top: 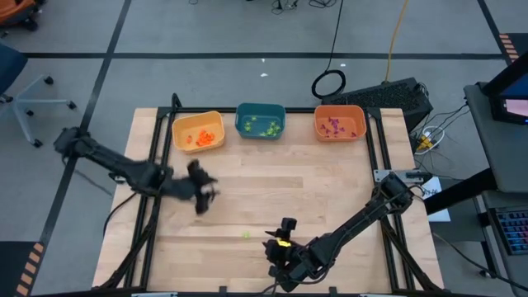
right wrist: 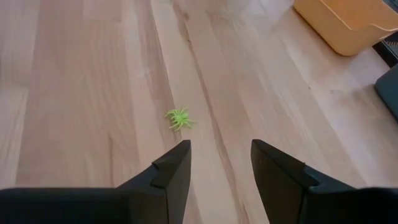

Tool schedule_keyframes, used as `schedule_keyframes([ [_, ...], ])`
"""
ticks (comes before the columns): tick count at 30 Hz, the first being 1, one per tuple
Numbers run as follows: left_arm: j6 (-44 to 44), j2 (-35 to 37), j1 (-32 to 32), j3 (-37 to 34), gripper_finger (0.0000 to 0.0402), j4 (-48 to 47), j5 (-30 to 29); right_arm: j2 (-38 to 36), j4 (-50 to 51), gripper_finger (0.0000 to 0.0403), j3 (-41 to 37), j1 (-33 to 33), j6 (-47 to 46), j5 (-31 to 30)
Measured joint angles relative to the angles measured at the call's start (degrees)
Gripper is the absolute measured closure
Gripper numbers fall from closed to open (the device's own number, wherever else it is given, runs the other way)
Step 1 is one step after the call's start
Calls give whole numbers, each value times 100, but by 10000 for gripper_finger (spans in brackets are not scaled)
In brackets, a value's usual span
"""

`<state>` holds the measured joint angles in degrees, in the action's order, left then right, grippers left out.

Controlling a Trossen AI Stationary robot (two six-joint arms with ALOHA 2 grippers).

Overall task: Sort Halloween decoration
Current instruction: Put the green spider toy into the blue bin

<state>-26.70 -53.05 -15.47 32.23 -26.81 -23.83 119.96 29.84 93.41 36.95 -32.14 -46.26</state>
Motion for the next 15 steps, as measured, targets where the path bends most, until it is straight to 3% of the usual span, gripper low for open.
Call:
schedule_keyframes([
  [4, 3, -523, -1473, 0, 208, 1316, -598, 0, 53, 248, 0, 52, -16, 4],
  [8, 43, -1331, -2481, 30, 208, 2668, -1141, 0, 148, 248, 0, 142, 31, 2],
  [11, 3, -2051, -2876, 230, 208, 2782, -1499, 0, 289, 248, 0, 196, 28, -1],
  [15, 9, -3007, -3046, 563, 208, 2779, -1544, 0, 343, 248, 0, 252, 28, -9],
])
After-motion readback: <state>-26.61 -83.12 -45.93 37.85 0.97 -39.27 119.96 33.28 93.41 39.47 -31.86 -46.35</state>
